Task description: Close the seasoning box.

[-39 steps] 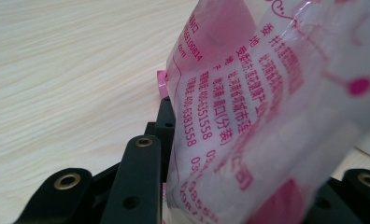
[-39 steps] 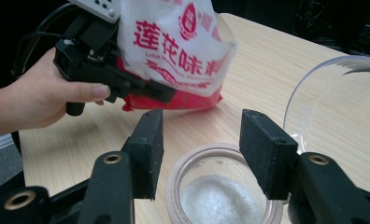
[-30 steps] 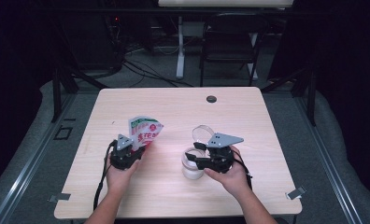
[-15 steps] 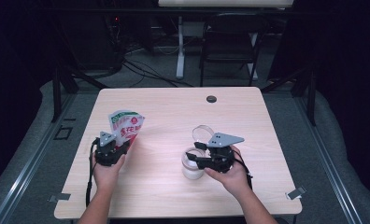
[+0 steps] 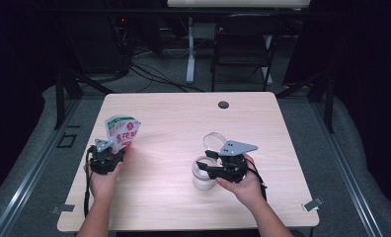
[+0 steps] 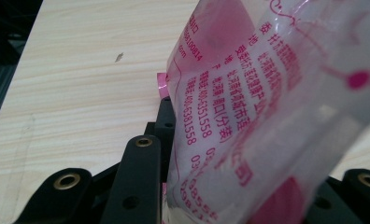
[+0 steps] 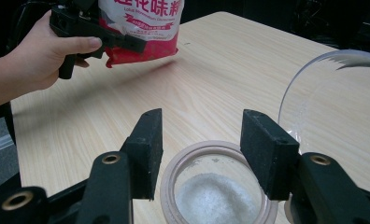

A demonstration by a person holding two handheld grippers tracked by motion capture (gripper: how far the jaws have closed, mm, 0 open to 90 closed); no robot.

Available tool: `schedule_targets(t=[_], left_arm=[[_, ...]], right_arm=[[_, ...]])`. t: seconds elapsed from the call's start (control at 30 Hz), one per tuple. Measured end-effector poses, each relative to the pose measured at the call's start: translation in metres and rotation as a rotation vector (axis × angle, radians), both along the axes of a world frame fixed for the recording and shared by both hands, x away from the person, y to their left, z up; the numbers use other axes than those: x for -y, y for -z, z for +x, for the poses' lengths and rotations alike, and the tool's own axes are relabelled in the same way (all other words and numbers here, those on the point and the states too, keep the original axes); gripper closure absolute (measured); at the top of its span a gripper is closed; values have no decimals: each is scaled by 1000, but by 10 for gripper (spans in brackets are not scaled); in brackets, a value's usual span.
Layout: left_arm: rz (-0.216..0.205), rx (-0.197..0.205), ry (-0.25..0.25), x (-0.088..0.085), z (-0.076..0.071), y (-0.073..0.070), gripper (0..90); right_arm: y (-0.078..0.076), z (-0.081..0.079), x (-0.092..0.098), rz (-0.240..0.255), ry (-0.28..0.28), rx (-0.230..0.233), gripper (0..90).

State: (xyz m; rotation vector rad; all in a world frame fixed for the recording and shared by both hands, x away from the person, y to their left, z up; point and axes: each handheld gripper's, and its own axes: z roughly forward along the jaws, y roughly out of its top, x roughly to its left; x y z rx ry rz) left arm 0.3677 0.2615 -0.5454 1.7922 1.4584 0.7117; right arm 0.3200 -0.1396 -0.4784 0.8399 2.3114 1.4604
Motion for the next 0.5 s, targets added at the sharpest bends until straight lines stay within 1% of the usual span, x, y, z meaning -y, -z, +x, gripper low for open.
schedule_targets(t=[0.1, 0.17, 0.23, 0.3, 0.5], left_arm=[[11, -14, -11, -2, 1, 2, 710], [23, -13, -25, -4, 2, 3, 711], [26, -15, -38, -6, 2, 3, 710], [14, -10, -56, -9, 2, 4, 710], [-18, -19, -126, -21, 1, 6, 710]], right_arm=[[0, 0, 0, 2, 0, -1, 489], [0, 0, 0, 5, -1, -4, 488], [1, 0, 0, 5, 1, -6, 488], [1, 0, 0, 9, 1, -8, 487], [1, 0, 0, 9, -2, -2, 487]])
